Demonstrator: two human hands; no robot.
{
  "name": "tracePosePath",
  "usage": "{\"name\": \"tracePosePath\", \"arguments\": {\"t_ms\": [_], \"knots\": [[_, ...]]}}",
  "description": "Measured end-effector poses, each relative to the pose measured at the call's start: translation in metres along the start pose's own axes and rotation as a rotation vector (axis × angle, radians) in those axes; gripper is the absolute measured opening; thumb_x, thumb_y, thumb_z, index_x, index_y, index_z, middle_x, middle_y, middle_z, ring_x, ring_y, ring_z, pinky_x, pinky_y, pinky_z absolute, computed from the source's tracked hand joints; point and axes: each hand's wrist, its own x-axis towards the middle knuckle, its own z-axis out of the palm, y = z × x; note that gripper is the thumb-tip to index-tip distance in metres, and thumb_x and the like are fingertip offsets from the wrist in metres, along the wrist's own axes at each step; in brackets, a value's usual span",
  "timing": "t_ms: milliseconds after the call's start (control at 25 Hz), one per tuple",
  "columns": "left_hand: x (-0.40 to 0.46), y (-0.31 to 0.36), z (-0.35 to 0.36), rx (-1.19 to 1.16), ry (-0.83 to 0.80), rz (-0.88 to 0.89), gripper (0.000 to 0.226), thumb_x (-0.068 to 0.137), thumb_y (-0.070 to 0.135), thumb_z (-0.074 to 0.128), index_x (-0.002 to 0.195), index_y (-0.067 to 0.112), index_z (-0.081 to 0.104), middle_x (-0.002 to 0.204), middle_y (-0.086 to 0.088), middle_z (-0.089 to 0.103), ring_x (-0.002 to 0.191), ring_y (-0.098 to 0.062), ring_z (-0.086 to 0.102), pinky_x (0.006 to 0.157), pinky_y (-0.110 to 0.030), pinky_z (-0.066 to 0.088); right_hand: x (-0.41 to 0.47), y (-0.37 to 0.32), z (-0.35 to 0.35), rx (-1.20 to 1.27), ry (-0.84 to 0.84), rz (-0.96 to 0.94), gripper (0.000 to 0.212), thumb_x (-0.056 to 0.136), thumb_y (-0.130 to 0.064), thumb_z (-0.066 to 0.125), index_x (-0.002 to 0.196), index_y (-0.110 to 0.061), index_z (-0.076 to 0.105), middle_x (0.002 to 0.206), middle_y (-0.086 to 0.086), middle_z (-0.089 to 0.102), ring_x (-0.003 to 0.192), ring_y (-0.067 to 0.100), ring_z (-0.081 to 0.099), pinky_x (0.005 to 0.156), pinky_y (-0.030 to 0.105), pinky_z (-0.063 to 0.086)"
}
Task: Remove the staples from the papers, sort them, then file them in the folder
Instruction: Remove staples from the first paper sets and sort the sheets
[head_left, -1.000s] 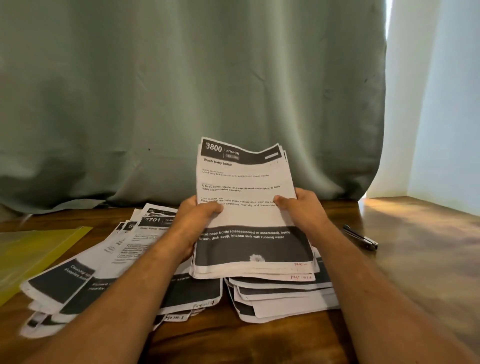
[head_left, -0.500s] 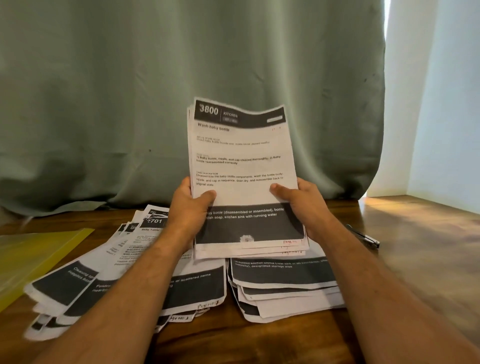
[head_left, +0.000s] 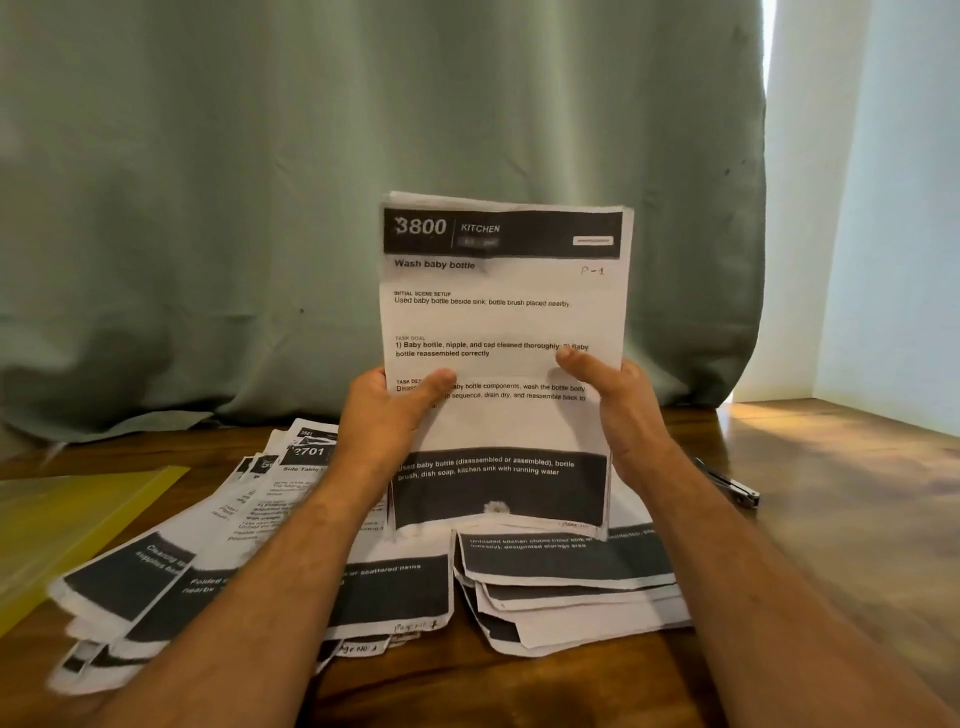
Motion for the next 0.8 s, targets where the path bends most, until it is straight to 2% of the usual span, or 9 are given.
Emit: {"name": "tracePosePath", "arguments": {"t_ms": [80, 160, 280, 320, 440, 520, 600, 680, 800], "knots": [[0.0, -0.002, 0.002, 0.021, -0.005, -0.018, 0.013, 0.083, 0.028, 0.078, 0.095, 0.027, 0.073, 0.092, 0.009, 0.078, 0.087, -0.01, 0.075, 0.08, -0.031, 0.06, 0.001, 0.001, 0.001, -0.083, 0.024, -0.011, 0.021, 0.086, -0.013, 0.071, 0.108, -0.014, 0.068, 0.099, 0.004, 0.077, 0.079, 0.019, 0.075, 0.062, 0.025, 0.057], [-0.002, 0.0, 0.005, 0.027, 0.009, 0.005, 0.008, 0.085, 0.024, 0.078, 0.091, 0.027, 0.073, 0.087, 0.013, 0.078, 0.084, -0.008, 0.075, 0.076, -0.026, 0.061, 0.001, 0.002, 0.002, -0.13, 0.033, -0.034, 0.024, 0.086, -0.011, 0.072, 0.11, -0.013, 0.067, 0.1, 0.003, 0.076, 0.08, 0.018, 0.075, 0.064, 0.026, 0.058], [-0.005, 0.011, 0.006, -0.046, 0.052, 0.013, 0.006, 0.088, 0.029, 0.073, 0.092, 0.026, 0.07, 0.085, 0.011, 0.078, 0.075, -0.007, 0.075, 0.063, -0.021, 0.06, -0.002, -0.004, 0.004, -0.056, 0.051, -0.074, 0.026, 0.086, -0.011, 0.073, 0.11, -0.013, 0.065, 0.099, 0.003, 0.077, 0.082, 0.022, 0.075, 0.068, 0.032, 0.061], [-0.006, 0.014, 0.005, -0.077, 0.055, 0.006, 0.012, 0.089, 0.034, 0.071, 0.096, 0.024, 0.07, 0.086, 0.009, 0.078, 0.075, -0.009, 0.075, 0.061, -0.021, 0.059, -0.002, -0.006, 0.004, -0.028, 0.05, -0.088, 0.023, 0.086, -0.011, 0.072, 0.107, -0.014, 0.065, 0.098, 0.003, 0.077, 0.082, 0.023, 0.075, 0.068, 0.033, 0.061], [-0.004, 0.014, -0.002, -0.06, 0.018, -0.052, 0.036, 0.085, 0.051, 0.068, 0.105, 0.021, 0.071, 0.091, 0.002, 0.079, 0.082, -0.017, 0.077, 0.071, -0.033, 0.061, -0.003, -0.005, 0.004, 0.049, 0.011, -0.049, 0.02, 0.089, -0.018, 0.069, 0.108, -0.014, 0.066, 0.098, 0.006, 0.077, 0.085, 0.026, 0.075, 0.069, 0.034, 0.061], [-0.004, 0.009, -0.005, 0.018, -0.004, -0.106, 0.04, 0.081, 0.057, 0.069, 0.098, 0.021, 0.073, 0.089, 0.002, 0.079, 0.083, -0.018, 0.076, 0.081, -0.038, 0.06, -0.003, -0.001, 0.004, -0.001, -0.011, -0.001, 0.024, 0.089, -0.023, 0.069, 0.111, -0.013, 0.066, 0.1, 0.007, 0.076, 0.087, 0.026, 0.074, 0.07, 0.034, 0.06], [-0.004, 0.005, -0.005, 0.064, 0.006, -0.132, 0.033, 0.082, 0.054, 0.07, 0.091, 0.022, 0.074, 0.083, 0.006, 0.079, 0.08, -0.014, 0.076, 0.083, -0.038, 0.059, -0.002, 0.004, 0.005, -0.13, -0.008, 0.0, 0.021, 0.088, -0.023, 0.071, 0.108, -0.017, 0.067, 0.101, 0.004, 0.076, 0.085, 0.022, 0.075, 0.068, 0.03, 0.059], [-0.003, 0.006, -0.003, 0.065, 0.032, -0.104, 0.021, 0.087, 0.047, 0.069, 0.087, 0.026, 0.072, 0.078, 0.013, 0.077, 0.074, -0.007, 0.075, 0.078, -0.032, 0.06, -0.001, 0.004, 0.006, -0.202, 0.016, -0.032, 0.02, 0.087, -0.023, 0.073, 0.106, -0.019, 0.066, 0.101, 0.0, 0.076, 0.081, 0.017, 0.075, 0.067, 0.028, 0.059], [-0.004, 0.012, 0.003, -0.001, 0.039, -0.053, 0.013, 0.093, 0.038, 0.065, 0.09, 0.027, 0.071, 0.081, 0.012, 0.078, 0.076, -0.008, 0.075, 0.069, -0.027, 0.06, 0.0, 0.004, 0.008, -0.219, 0.05, -0.081, 0.029, 0.087, -0.024, 0.073, 0.114, -0.016, 0.063, 0.104, -0.003, 0.075, 0.082, 0.015, 0.075, 0.07, 0.031, 0.06]]}}
